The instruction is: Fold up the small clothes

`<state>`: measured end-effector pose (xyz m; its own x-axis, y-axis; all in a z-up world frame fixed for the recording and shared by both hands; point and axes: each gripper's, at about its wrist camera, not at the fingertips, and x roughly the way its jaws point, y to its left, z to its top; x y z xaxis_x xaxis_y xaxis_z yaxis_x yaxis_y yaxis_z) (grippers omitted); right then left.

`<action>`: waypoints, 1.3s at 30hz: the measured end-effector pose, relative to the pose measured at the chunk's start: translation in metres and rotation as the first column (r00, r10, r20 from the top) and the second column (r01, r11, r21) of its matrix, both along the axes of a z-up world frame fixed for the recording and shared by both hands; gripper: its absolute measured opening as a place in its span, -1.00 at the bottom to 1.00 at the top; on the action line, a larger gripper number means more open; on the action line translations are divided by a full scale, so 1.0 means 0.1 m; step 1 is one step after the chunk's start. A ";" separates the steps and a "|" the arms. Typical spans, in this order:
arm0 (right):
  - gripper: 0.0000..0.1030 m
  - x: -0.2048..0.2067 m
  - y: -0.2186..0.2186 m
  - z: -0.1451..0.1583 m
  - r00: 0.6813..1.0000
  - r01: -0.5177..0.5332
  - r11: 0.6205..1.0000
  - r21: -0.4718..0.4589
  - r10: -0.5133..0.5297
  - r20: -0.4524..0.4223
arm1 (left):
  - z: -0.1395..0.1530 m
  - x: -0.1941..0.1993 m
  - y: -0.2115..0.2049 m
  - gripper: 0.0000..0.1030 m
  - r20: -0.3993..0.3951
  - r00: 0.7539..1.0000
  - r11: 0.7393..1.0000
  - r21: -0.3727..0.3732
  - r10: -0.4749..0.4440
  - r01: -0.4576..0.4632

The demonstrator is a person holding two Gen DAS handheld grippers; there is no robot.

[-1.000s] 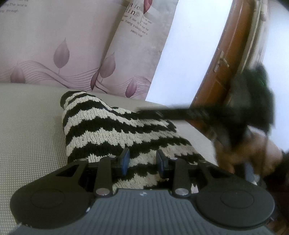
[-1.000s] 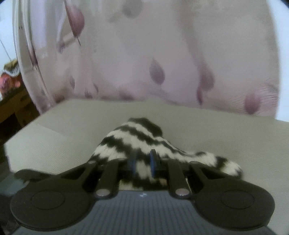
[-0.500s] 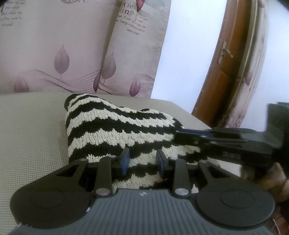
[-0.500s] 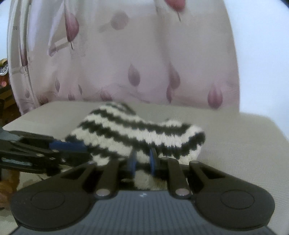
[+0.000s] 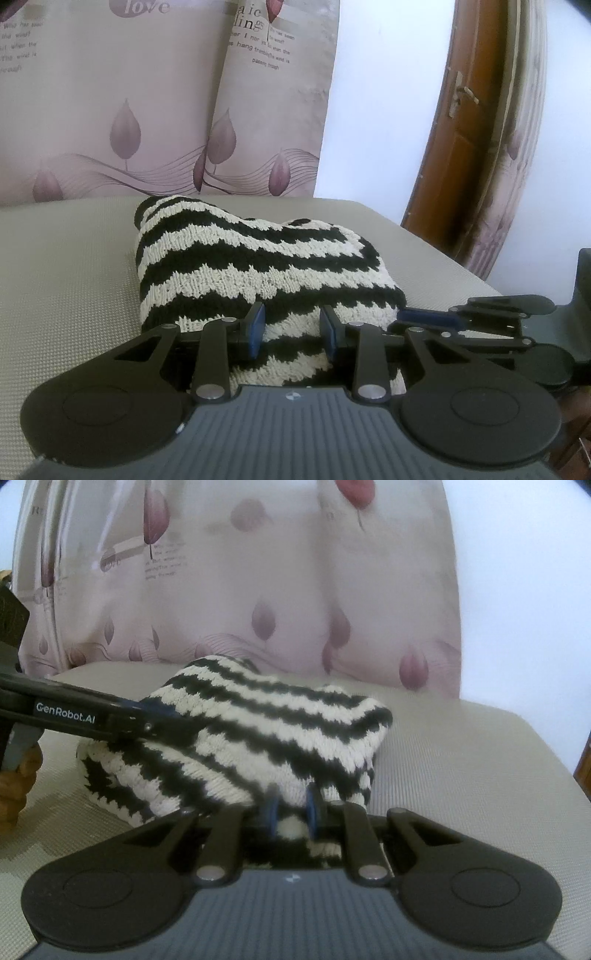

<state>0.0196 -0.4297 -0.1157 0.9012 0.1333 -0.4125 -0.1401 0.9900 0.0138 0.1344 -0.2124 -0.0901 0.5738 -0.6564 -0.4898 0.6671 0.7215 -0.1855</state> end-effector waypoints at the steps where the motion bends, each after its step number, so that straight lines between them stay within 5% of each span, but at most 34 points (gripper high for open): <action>1: -0.72 0.00 -0.01 0.00 1.000 -0.001 1.000 0.003 0.001 0.000 | 0.00 0.00 0.00 -0.31 0.002 1.000 1.000 0.003 0.001 -0.001; 17: -0.71 0.02 -0.04 0.00 1.000 -0.013 1.000 0.016 0.014 -0.004 | 0.02 -0.17 -0.11 0.03 0.081 0.997 0.999 0.050 -0.011 0.007; 26: -0.71 0.01 -0.06 -0.01 1.000 -0.020 0.999 0.043 0.020 -0.005 | 0.24 -0.21 0.16 0.34 0.091 0.996 0.999 -0.030 0.028 -0.025; 30: -0.71 0.01 -0.08 -0.01 1.000 -0.023 0.998 0.057 0.023 -0.005 | 0.31 -0.05 0.36 0.64 0.056 0.994 0.994 -0.069 0.089 -0.086; 39: -0.70 0.00 -0.09 0.00 1.000 -0.020 0.999 0.049 0.021 -0.002 | 0.22 0.34 0.40 0.73 -0.026 0.996 0.996 -0.041 0.081 -0.082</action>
<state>0.0197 -0.4383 -0.1160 0.8972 0.1720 -0.4068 -0.1603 0.9851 0.0628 0.1688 -0.1726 -0.0682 0.6144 -0.6282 -0.4773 0.6011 0.7646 -0.2326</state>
